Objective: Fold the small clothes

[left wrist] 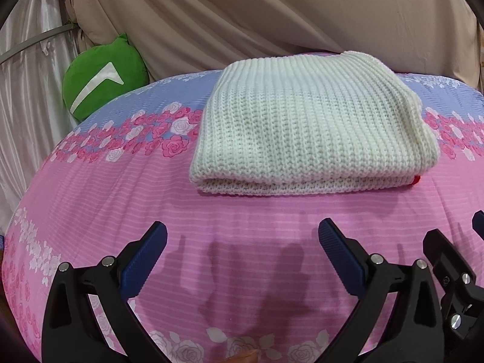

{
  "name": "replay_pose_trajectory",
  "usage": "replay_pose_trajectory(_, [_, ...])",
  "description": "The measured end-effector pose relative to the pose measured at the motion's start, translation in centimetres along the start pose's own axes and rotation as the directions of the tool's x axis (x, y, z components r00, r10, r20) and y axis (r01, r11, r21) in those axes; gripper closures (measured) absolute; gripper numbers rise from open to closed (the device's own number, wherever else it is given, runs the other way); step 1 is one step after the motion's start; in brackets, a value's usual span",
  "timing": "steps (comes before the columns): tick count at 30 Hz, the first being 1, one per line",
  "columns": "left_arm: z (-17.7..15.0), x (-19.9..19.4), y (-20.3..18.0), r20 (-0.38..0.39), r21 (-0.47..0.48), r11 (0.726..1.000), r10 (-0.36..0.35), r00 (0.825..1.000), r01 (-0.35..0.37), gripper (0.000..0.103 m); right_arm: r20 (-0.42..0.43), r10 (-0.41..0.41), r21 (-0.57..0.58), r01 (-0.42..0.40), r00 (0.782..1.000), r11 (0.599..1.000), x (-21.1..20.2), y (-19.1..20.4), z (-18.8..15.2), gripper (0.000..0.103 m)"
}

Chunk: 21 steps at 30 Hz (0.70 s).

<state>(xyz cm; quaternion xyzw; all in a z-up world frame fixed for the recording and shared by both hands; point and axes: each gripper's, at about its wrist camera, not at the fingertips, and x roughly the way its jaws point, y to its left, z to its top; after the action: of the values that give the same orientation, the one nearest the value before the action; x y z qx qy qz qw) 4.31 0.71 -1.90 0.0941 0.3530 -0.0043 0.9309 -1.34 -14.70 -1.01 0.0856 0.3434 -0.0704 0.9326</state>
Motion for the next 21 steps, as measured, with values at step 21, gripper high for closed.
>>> replay_pose_trajectory(21, [-0.02,0.14,0.15,-0.012,-0.023,1.0,0.019,1.0,-0.019,0.005,-0.013,-0.056,-0.03,0.056,0.998,0.998,0.11,0.81,-0.21,0.015])
